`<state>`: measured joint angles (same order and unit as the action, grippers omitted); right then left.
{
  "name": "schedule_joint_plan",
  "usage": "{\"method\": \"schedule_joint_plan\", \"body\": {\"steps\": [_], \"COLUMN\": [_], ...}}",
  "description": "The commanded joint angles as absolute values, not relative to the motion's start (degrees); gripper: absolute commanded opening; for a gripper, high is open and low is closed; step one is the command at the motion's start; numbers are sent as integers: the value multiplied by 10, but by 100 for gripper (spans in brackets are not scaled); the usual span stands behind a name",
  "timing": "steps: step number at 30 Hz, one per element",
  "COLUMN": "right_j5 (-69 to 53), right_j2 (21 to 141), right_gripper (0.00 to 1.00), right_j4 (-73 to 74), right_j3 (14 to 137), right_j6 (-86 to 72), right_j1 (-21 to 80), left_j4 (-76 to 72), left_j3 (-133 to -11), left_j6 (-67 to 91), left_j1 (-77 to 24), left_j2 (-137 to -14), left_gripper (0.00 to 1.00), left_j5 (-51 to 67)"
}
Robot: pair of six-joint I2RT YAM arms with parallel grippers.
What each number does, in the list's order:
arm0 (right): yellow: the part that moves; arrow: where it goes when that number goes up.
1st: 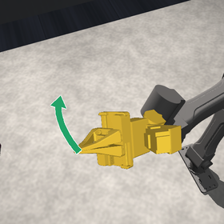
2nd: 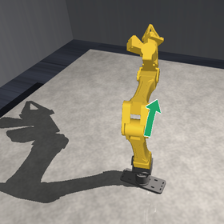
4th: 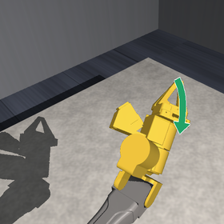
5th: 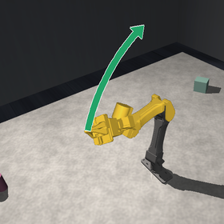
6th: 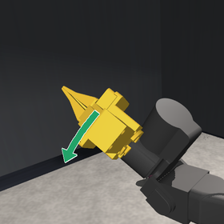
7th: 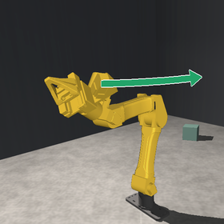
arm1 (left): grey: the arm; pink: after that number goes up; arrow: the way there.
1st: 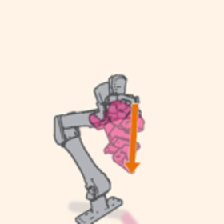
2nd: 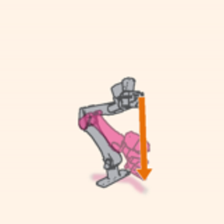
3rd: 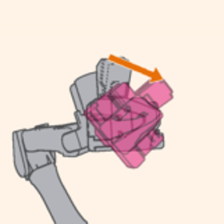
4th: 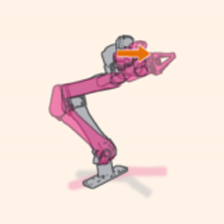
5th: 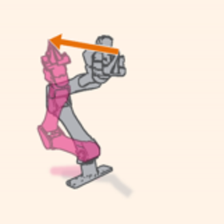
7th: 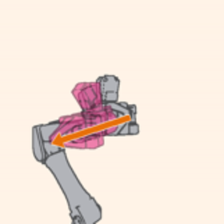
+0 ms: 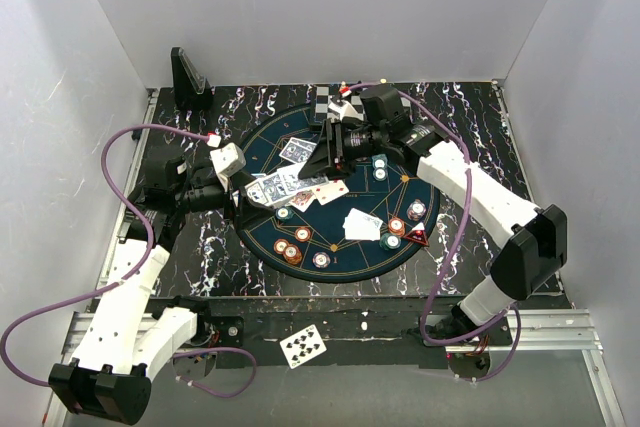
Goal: Distribute texas hold em gaming equipment
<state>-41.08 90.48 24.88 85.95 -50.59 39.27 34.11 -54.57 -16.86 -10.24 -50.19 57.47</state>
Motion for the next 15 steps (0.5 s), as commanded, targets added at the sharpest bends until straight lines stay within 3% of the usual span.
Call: {"method": "schedule_joint_plan", "body": {"steps": [1, 15], "right_j5": [-419, -436], "right_j2": [878, 847], "right_gripper": [41, 32], "right_j4": [257, 262], "right_j3": [855, 834], "right_j6": [-497, -504], "right_j1": [387, 360], "left_j4": [321, 319], "left_j3": [-555, -553], "left_j6": [-166, -164], "left_j1": [-101, -101], "left_j2": [-496, -495], "left_gripper": [0, 0], "left_j5": [588, 586]}}
